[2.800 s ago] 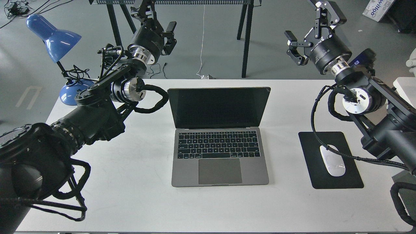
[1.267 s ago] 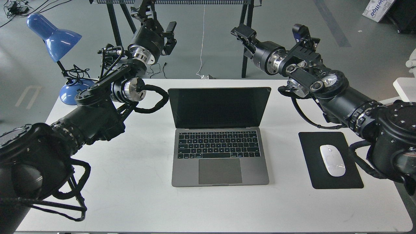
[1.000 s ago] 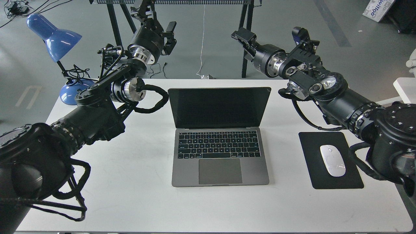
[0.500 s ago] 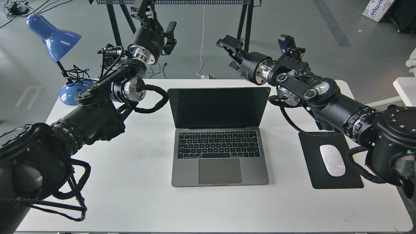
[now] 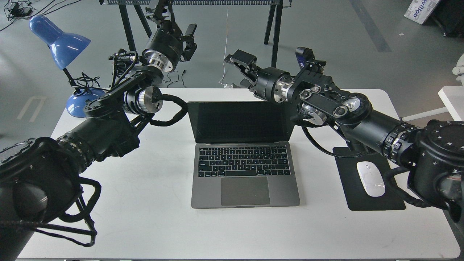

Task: Close notebook with right arm
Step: 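Swing the right gripper over the top edge of the laptop screen, then push the laptop screen down onto the keyboard with the right gripper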

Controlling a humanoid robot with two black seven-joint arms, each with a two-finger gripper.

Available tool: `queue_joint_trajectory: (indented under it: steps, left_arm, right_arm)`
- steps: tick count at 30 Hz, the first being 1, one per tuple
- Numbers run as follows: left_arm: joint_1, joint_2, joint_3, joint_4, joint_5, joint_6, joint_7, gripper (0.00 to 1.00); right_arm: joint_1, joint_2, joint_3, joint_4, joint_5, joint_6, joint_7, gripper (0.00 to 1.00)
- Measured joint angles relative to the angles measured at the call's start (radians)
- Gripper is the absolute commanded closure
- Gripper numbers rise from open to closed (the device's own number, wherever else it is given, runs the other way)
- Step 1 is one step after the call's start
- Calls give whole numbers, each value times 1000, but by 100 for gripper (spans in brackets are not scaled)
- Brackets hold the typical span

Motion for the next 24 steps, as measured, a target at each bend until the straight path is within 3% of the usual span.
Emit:
queue_joint_trajectory:
  steps: [5, 24]
  left_arm:
    - [0, 1, 0, 0, 0, 0, 0, 0]
    - [0, 0, -1, 1, 0, 0, 0, 0]
  right_arm:
    - [-7, -8, -12, 97, 0, 5, -2, 0]
    - [-156, -268, -28, 520, -15, 5, -14, 0]
